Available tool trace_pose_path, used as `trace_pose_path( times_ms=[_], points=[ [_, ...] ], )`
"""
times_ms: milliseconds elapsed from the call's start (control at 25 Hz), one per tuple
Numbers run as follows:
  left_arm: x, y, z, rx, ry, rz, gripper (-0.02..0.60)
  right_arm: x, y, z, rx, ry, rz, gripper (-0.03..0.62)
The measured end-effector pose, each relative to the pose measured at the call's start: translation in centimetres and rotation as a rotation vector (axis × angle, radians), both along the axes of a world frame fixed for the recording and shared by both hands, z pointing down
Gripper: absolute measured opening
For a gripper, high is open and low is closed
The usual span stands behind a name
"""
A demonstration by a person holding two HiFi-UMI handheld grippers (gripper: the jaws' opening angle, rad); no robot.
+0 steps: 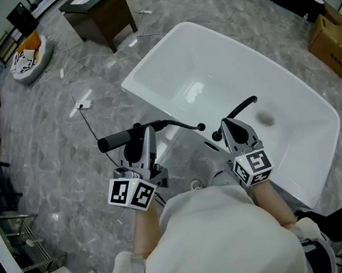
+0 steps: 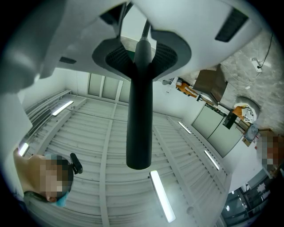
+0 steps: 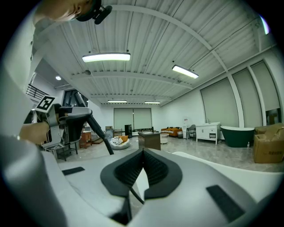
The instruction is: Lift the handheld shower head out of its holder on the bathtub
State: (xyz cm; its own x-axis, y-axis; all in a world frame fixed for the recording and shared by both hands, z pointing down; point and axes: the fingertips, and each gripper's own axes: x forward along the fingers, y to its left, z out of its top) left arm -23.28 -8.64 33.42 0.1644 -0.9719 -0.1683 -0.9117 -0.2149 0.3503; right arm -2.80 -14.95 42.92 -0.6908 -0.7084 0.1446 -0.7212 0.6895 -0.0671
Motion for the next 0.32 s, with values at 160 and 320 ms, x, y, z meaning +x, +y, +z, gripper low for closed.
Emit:
trace_pose_path(
  times_ms=[160,320],
  points=[
    [0.18,-0.01,-0.09,0.0,0.003,-0.002,0.14,0.15,-0.01,-0.21,0.004,-0.002,-0.002,0.02],
    [0.21,0.13,-0.09,0.001,0.003,0.0,0.14,0.09,0.16,-0.18,0.005,-0.002,-0.003,0.02]
  ],
)
